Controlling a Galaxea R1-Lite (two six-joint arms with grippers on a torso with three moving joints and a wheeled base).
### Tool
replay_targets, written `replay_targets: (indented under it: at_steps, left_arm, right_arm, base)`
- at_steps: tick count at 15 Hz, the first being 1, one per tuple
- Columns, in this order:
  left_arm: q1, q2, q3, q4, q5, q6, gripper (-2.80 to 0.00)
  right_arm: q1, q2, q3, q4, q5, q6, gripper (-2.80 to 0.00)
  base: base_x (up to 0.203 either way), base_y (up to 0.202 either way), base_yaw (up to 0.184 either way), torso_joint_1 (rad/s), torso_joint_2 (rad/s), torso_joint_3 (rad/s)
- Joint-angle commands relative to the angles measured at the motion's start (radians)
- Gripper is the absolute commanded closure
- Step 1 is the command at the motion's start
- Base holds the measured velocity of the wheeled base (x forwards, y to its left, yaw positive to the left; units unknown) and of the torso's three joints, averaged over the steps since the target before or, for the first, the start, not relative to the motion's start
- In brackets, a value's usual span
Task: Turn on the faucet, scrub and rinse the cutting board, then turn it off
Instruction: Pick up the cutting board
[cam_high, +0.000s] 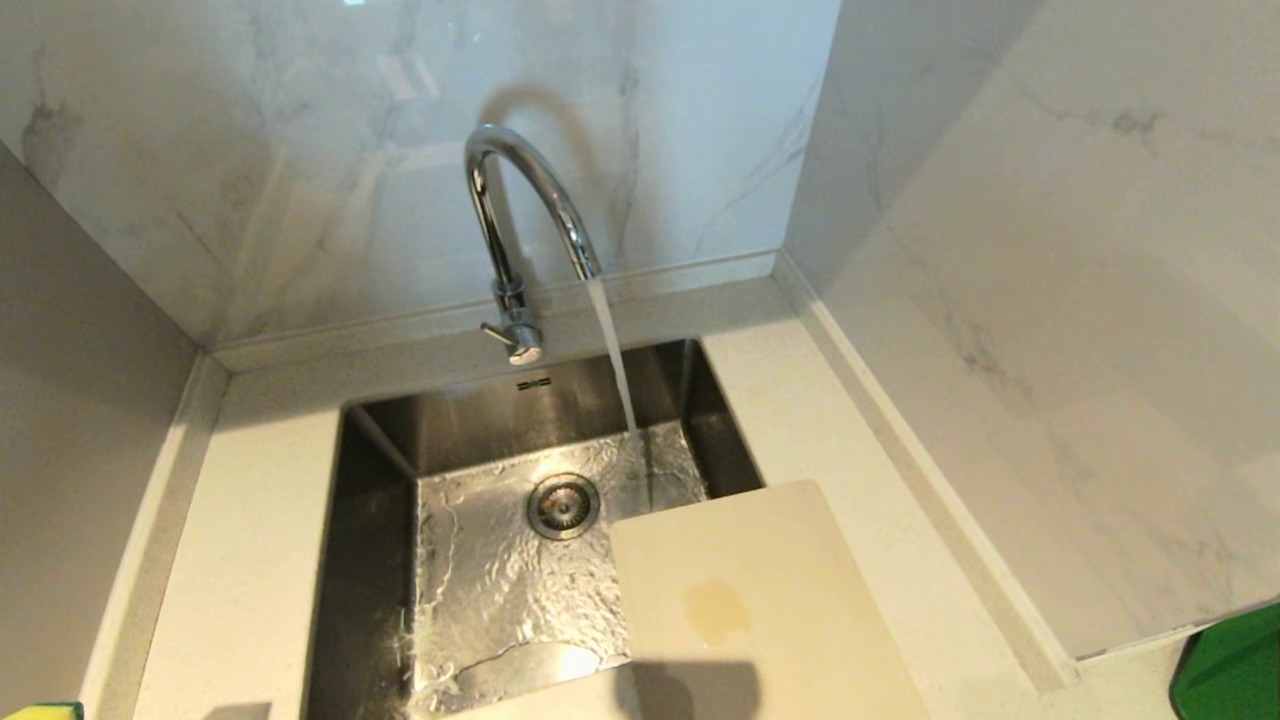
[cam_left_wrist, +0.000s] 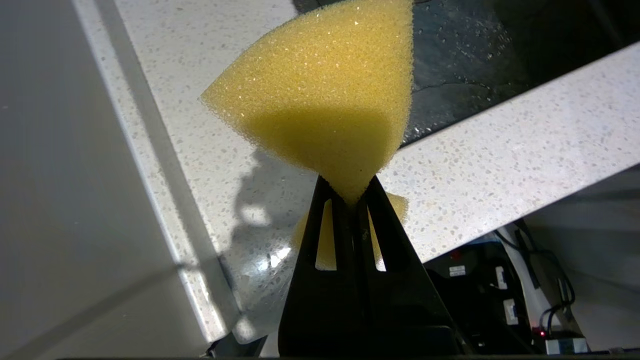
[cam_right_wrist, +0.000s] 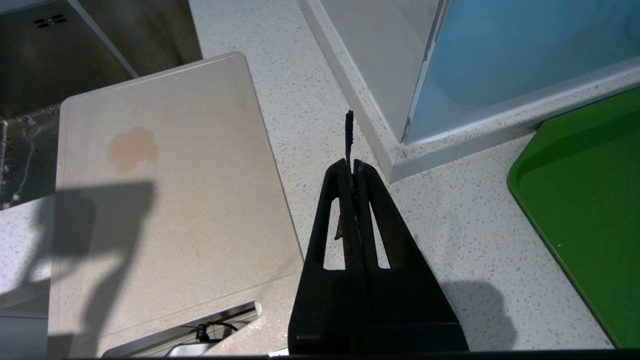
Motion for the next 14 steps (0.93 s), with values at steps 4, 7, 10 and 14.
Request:
replay_targets:
  at_steps: [4, 7, 10, 14]
  left_arm:
    - [0.071, -0.112, 0.003, 0.069, 0.074, -0.026, 0.00]
    - [0.071, -0.255, -0.010, 0.142, 0.079, -0.021, 0.00]
    - [0.062, -0.384, -0.010, 0.145, 0.077, -0.019, 0.00]
    - [0.061, -0.502, -0.002, 0.122, 0.077, -0.020, 0.00]
  right_arm:
    - [0.000, -0.002, 0.002, 0.000, 0.000, 0.000, 0.00]
    - [0.000, -0.002, 0.002, 0.000, 0.000, 0.000, 0.00]
    - [0.000, -0.002, 0.002, 0.000, 0.000, 0.000, 0.00]
    - [0.000, -0.002, 0.002, 0.000, 0.000, 0.000, 0.00]
  base:
    - [0.000, 0.000, 0.000, 0.000, 0.00, 0.000]
    - [0.000, 0.000, 0.000, 0.000, 0.00, 0.000]
    - [0.000, 0.000, 0.000, 0.000, 0.00, 0.000]
    - [0.000, 0.000, 0.000, 0.000, 0.00, 0.000]
